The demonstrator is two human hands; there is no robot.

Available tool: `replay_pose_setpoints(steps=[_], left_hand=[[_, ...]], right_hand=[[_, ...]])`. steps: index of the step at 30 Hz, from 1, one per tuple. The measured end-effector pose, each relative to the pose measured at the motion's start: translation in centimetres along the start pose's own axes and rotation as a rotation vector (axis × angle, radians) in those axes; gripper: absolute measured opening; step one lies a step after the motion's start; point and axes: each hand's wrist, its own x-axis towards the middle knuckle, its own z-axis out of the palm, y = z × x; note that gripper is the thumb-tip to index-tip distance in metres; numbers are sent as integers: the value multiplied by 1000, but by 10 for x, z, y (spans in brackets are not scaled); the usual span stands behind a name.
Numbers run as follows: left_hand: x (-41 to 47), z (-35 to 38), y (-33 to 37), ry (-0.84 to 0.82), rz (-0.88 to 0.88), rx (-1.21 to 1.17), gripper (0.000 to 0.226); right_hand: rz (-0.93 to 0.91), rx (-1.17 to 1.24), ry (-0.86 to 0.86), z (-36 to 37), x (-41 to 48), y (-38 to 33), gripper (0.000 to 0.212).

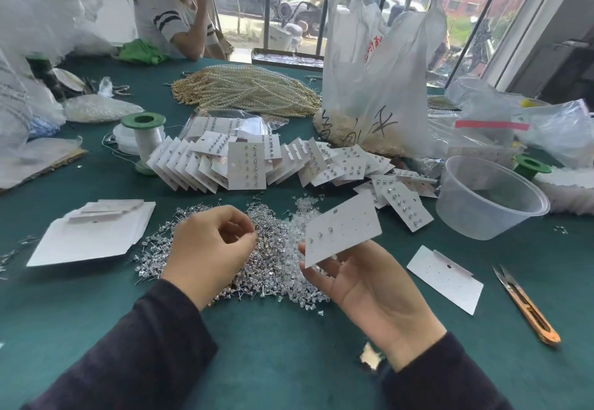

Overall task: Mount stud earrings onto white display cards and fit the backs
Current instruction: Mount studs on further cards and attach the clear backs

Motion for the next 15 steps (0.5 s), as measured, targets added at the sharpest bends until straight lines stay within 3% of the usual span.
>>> replay_pose_setpoints(steps=[6,10,12,15], left_hand=[[-1,-1,5,-29,-12,-90,15],[-16,2,25,-97,40,-442,10],[-28,7,34,-41,184,-489,7],[-36,14,38,74,434,-332,10]], right_hand=[[30,14,-43,-1,1,-1,46],[71,36,-82,-2,1,0,42],[100,13,-135,-1,0,2,33],[145,-5,-219,1,-1,7,31]])
